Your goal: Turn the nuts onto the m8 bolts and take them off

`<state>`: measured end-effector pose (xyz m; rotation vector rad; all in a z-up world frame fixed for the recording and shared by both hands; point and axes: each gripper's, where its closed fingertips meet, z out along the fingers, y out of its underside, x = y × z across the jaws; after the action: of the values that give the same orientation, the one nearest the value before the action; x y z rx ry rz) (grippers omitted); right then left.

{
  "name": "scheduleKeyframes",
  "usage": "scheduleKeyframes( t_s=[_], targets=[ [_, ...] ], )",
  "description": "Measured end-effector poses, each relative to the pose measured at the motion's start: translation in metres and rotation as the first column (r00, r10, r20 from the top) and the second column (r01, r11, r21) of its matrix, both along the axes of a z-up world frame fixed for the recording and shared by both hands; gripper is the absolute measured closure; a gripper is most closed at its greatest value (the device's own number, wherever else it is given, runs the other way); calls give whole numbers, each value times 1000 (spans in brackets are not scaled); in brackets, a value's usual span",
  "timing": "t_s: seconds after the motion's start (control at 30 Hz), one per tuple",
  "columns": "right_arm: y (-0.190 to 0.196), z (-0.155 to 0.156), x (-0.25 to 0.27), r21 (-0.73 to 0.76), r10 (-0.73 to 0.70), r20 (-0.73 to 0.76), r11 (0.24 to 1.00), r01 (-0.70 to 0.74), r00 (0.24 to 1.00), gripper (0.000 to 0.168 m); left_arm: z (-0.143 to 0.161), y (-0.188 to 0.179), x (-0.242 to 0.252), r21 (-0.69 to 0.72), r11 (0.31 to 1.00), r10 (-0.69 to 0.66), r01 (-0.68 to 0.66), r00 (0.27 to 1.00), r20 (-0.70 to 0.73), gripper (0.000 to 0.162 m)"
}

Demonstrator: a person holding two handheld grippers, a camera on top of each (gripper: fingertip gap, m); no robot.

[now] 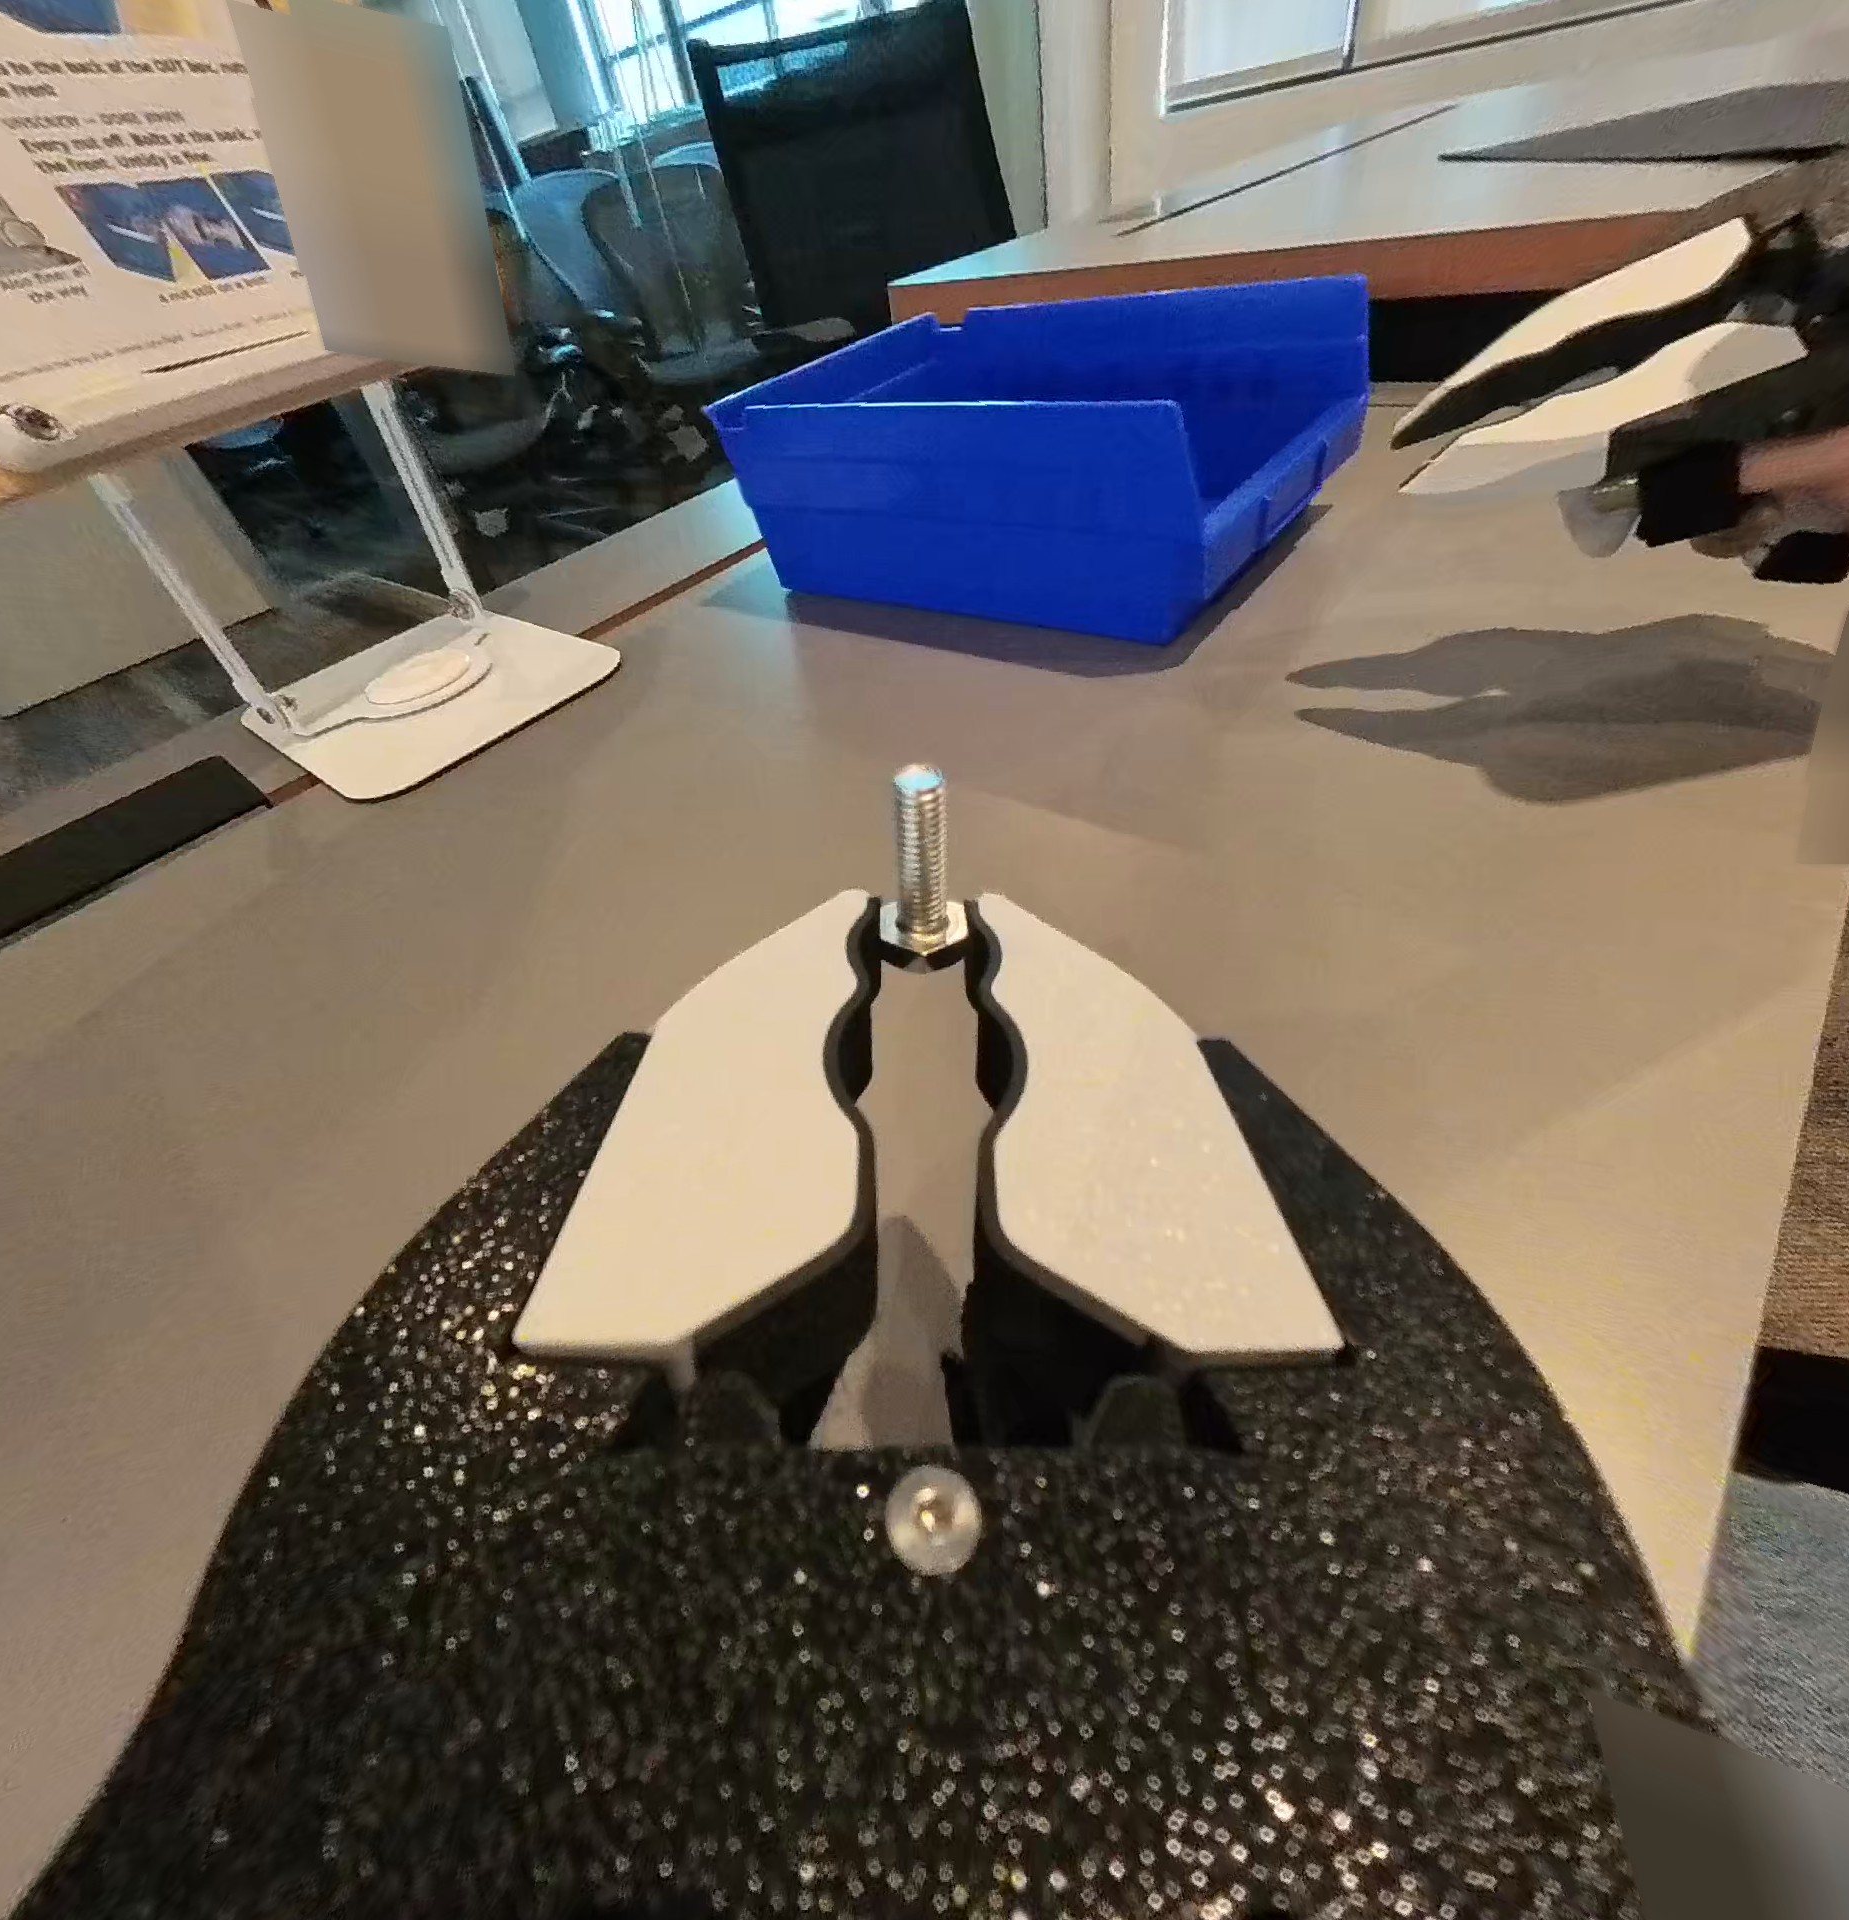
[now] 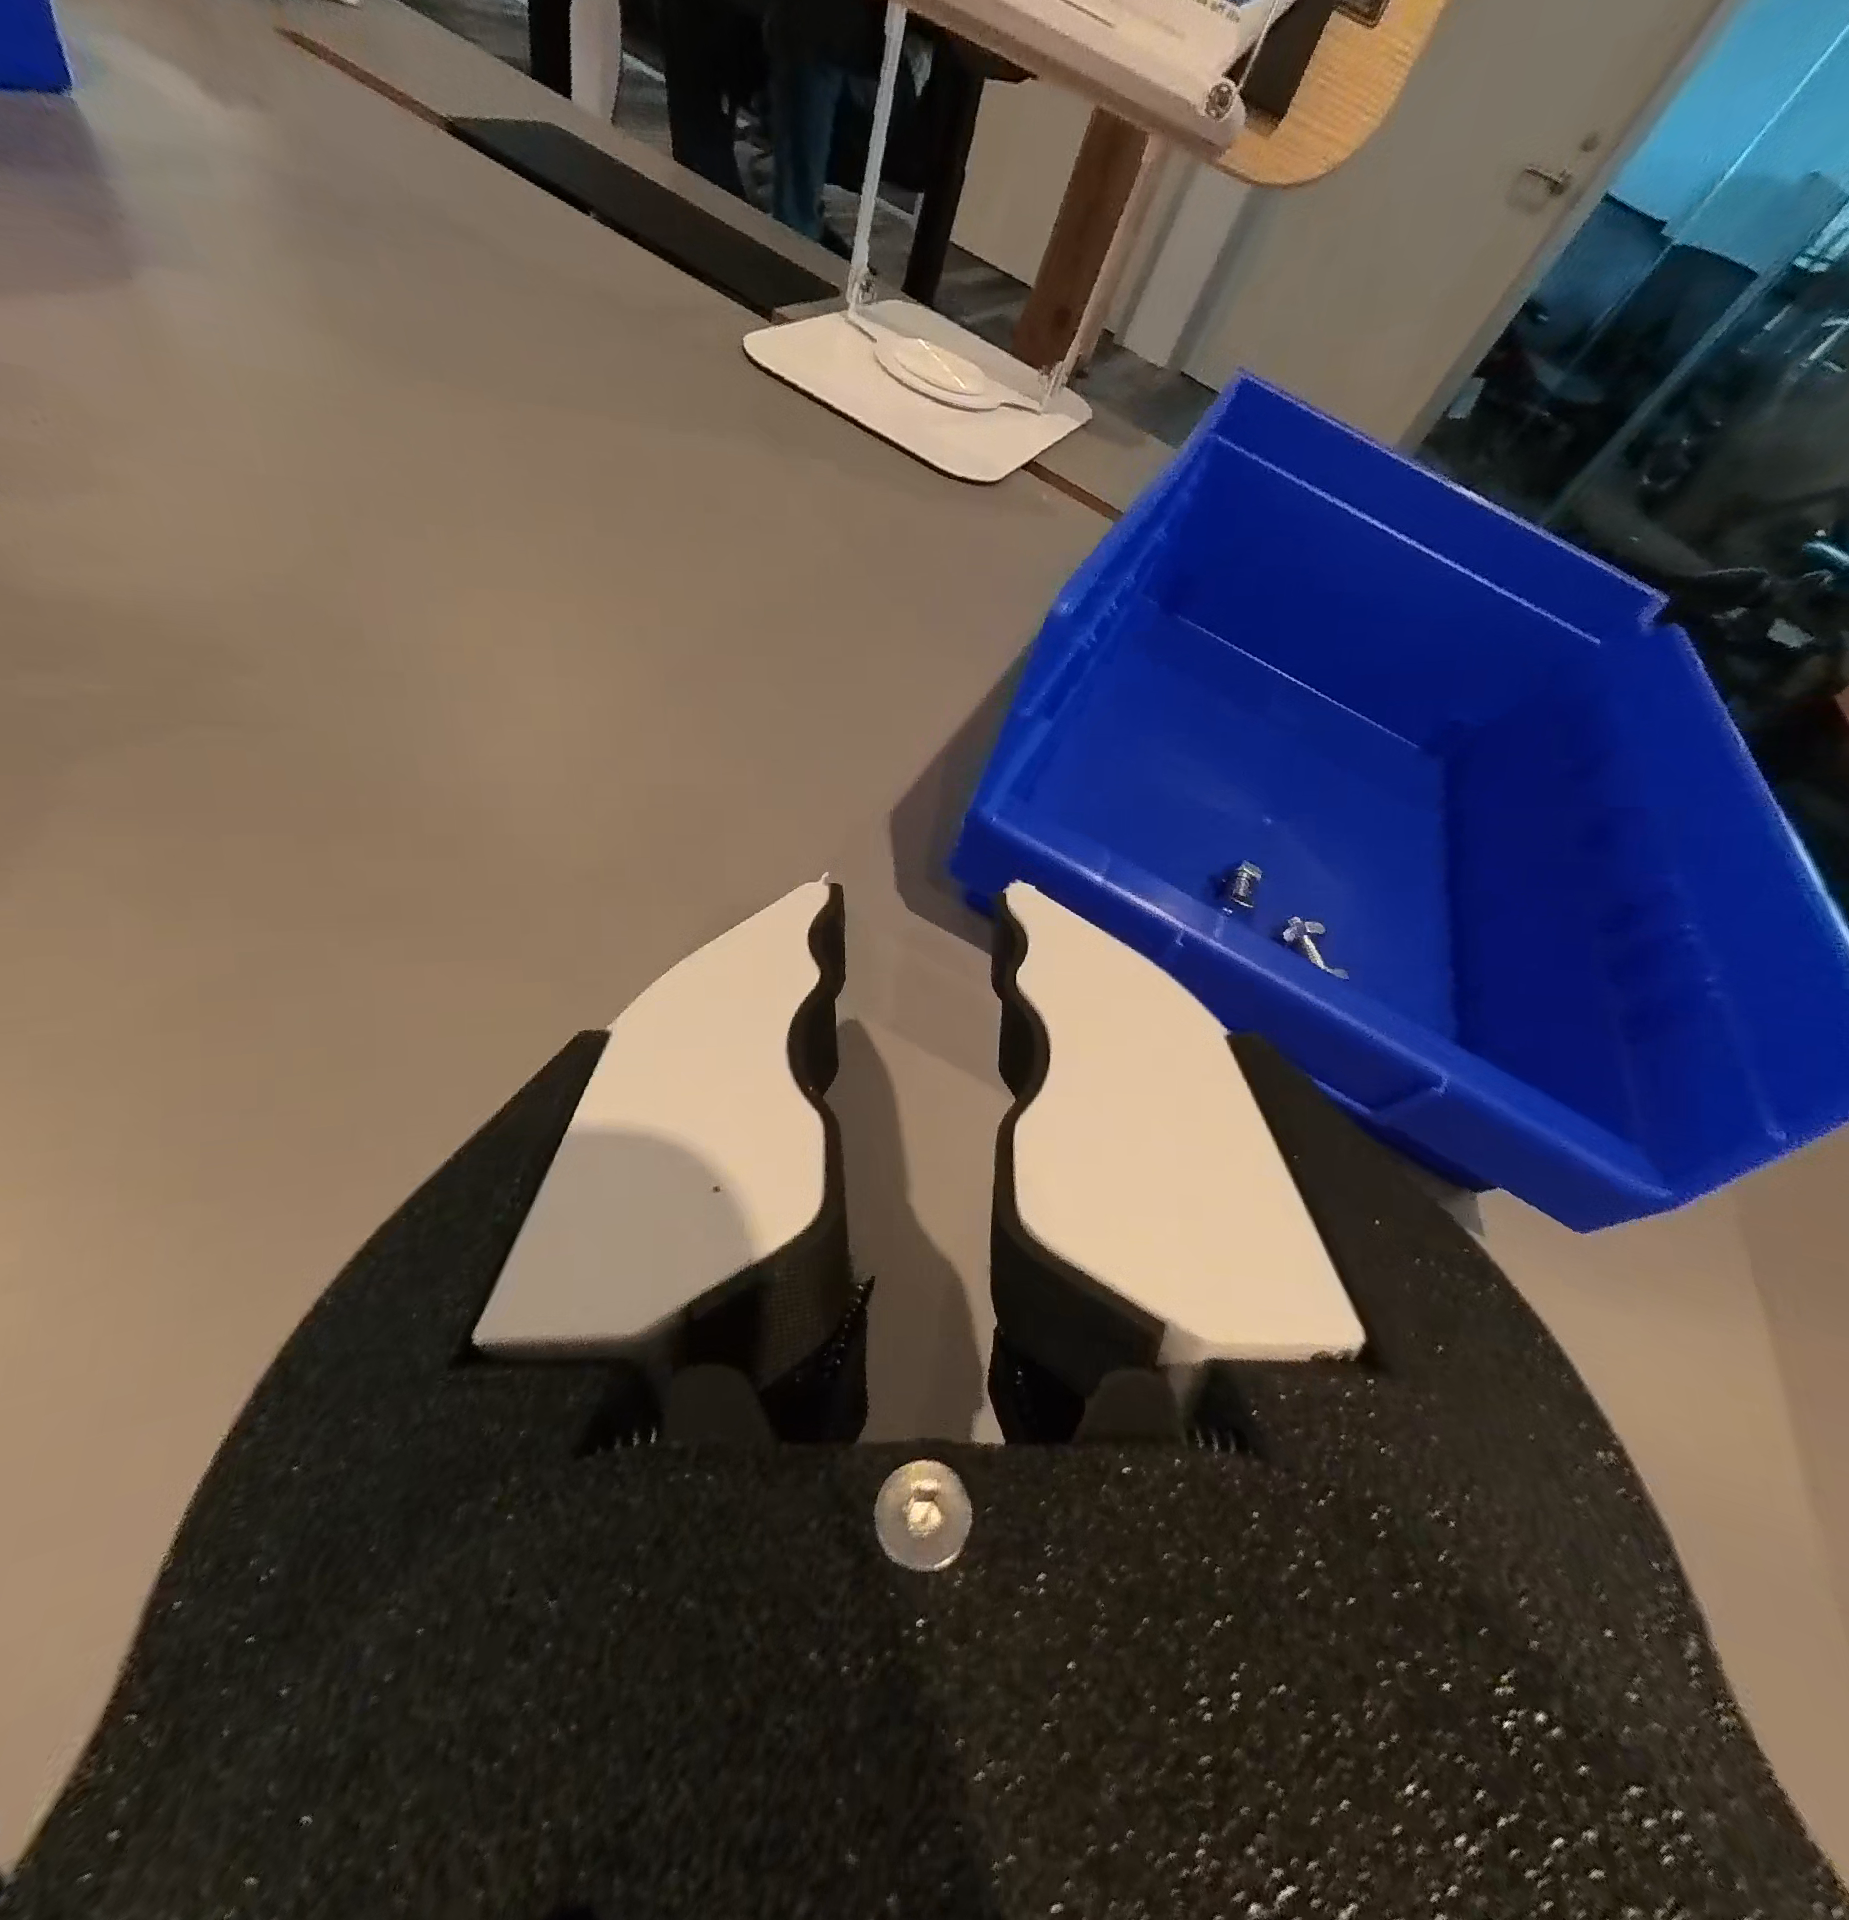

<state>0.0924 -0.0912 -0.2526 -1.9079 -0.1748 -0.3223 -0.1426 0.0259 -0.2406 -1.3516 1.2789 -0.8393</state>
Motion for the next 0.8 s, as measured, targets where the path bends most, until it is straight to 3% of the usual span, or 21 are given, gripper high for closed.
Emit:
scheduleKeyframes(
  t_s=[0.27,0.8],
  targets=[
    [5,-17,-4,-43,3,40,999,-1,999,142,-11,1,1,-9,1000,-10,9,1000,-22,147],
    [7,-17,-6,2,-25,36,1000,25,999,143,-11,-2,4,-11,1000,-8,7,1000,-13,147]
  ],
)
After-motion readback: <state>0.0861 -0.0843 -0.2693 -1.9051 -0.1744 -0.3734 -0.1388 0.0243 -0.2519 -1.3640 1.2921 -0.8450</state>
